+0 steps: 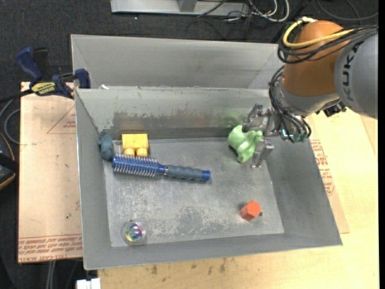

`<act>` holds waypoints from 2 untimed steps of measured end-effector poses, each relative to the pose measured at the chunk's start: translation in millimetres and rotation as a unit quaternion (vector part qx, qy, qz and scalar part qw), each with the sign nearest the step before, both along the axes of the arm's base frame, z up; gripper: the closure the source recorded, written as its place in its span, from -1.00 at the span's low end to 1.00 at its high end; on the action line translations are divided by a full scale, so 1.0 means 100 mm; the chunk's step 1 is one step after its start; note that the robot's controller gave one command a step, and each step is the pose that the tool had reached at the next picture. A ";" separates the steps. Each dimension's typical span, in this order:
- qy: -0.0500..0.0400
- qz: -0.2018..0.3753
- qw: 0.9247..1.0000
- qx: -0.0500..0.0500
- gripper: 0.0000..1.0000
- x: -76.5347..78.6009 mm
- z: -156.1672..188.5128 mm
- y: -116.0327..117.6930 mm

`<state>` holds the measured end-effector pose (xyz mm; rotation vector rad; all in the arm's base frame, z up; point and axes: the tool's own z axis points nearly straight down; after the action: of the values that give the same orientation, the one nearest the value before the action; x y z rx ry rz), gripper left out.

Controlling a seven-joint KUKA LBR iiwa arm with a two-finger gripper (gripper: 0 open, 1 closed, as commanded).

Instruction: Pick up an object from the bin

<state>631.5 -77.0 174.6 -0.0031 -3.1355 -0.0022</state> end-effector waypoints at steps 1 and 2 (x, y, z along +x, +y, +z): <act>-0.007 -0.010 1.000 0.000 -1.00 0.06 -1.01 -0.18; -0.015 0.212 0.977 -0.003 -1.00 -0.69 -0.97 0.40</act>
Offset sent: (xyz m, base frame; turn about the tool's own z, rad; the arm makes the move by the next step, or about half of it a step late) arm 0.0026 -0.0179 -0.1046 0.0162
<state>562.7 -37.0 77.4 0.6666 -3.0945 0.0096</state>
